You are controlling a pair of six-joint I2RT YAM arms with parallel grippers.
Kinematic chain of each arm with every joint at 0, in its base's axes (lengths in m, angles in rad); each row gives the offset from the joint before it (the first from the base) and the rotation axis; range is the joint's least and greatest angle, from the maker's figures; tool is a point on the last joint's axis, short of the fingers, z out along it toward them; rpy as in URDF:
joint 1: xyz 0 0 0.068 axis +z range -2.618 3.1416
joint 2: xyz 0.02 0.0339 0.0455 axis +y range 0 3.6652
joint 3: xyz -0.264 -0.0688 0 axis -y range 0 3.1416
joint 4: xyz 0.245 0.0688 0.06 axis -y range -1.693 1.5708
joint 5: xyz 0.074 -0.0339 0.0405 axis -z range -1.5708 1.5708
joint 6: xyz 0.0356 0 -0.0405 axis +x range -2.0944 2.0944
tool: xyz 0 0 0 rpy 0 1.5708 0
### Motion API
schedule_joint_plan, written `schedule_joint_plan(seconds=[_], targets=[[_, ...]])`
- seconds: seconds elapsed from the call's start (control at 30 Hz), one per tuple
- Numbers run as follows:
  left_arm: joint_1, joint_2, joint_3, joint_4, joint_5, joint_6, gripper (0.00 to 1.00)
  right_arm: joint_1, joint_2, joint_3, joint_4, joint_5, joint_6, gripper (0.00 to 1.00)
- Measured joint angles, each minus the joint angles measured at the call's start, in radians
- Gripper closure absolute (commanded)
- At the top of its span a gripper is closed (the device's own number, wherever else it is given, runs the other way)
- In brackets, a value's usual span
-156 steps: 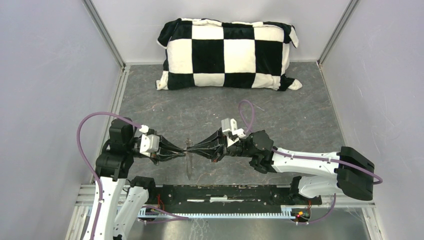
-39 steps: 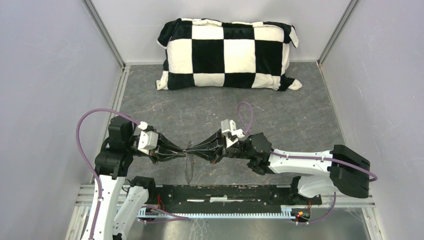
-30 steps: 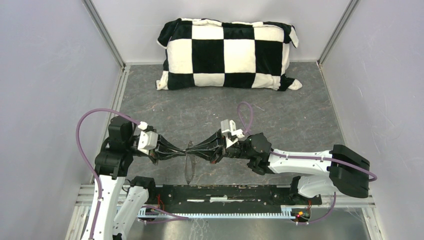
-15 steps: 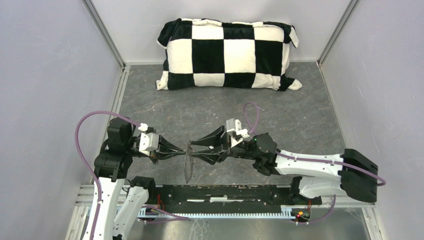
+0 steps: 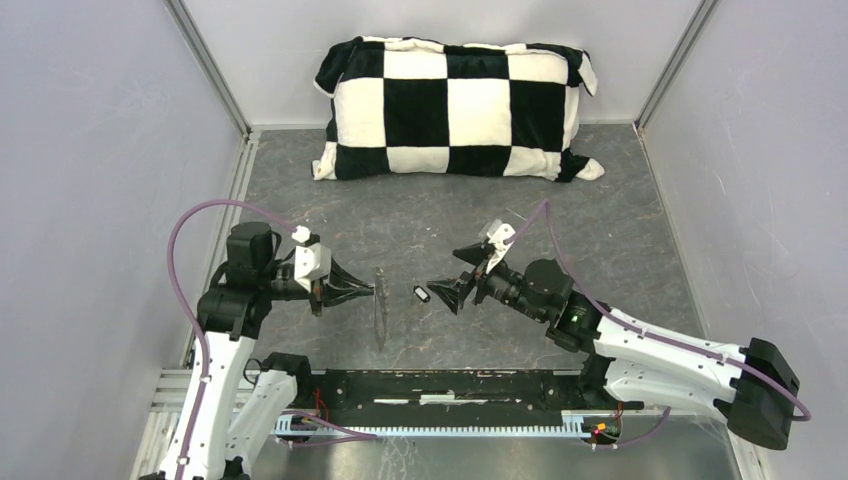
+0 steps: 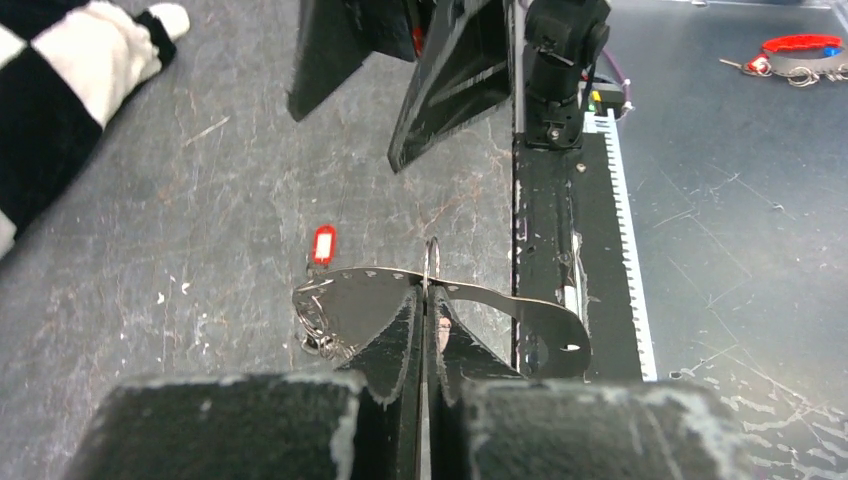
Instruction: Put the keys on the keyring
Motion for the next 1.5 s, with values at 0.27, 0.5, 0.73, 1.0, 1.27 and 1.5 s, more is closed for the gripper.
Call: schedule_joint_plan(seconds=[0.27,0.5,0.73,1.0,1.27,1.5], targets=[[0.000,0.068,-0.026,-0.001,-0.087,0.033,0.98,-0.102,0.194,-0.097,-0.126,0.097,0.010,0.29],[0.000,0.103,-0.028,-0.004,-0.122,0.068,0.98,-0.115,0.409,-0.116,0.015,-0.042,-0.034,0.34],[0.000,0.117,-0.028,-0.024,-0.154,0.096,0.98,-0.145,0.621,0.039,0.093,-0.188,-0.038,0.35],[0.000,0.109,-0.028,-0.035,-0.162,0.103,0.98,-0.057,0.706,0.080,0.125,-0.010,0.096,0.41],[0.000,0.095,-0.027,-0.055,-0.162,0.106,0.98,-0.005,0.774,0.159,0.102,0.174,0.132,0.52],[0.000,0.066,-0.027,-0.068,-0.162,0.106,0.98,0.009,0.842,0.222,0.074,0.255,0.133,0.58]])
